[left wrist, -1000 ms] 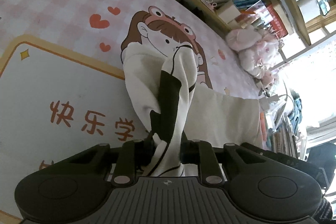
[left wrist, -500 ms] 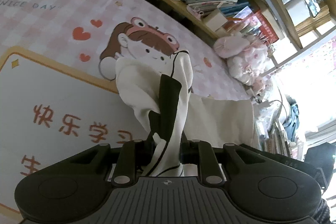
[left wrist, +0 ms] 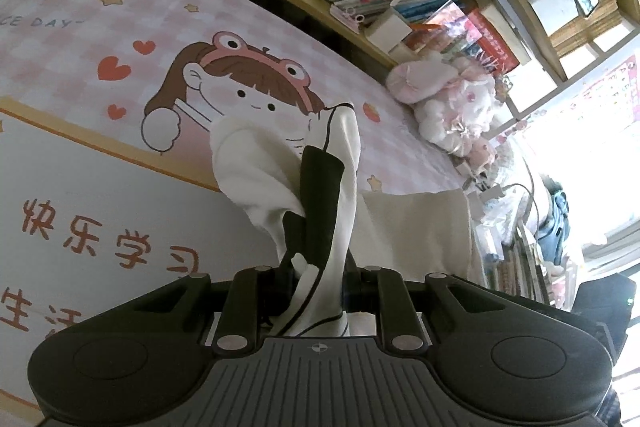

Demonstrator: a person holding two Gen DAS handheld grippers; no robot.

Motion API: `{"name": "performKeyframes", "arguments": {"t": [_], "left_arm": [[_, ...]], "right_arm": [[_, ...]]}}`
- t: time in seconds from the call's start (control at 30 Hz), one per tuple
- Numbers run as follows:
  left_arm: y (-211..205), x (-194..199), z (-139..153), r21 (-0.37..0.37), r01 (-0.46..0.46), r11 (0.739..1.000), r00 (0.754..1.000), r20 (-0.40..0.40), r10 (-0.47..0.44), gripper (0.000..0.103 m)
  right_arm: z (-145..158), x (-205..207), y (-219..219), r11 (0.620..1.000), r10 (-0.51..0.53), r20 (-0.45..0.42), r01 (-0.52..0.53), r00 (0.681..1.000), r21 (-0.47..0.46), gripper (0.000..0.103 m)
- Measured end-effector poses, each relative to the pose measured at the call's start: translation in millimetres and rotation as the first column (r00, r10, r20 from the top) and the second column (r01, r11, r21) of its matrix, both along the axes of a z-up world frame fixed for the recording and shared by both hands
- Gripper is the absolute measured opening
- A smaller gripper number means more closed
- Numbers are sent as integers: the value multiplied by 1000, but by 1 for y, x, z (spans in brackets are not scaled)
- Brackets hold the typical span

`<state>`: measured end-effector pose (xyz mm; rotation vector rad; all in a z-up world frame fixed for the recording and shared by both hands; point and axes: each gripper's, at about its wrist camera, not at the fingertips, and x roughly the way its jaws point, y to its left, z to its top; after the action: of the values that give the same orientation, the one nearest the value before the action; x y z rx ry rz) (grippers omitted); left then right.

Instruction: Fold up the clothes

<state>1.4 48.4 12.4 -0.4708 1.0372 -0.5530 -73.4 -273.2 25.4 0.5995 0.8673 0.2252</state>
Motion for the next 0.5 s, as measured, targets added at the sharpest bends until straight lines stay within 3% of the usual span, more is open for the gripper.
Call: {"name": "performKeyframes", "arguments": {"t": [0.5], "left_arm": [[14,37,3,-66,-9,998,1000,10,9,18]], "right_arm": [[12,29,1,1000,-8,32,8,999,-1,21]]}}
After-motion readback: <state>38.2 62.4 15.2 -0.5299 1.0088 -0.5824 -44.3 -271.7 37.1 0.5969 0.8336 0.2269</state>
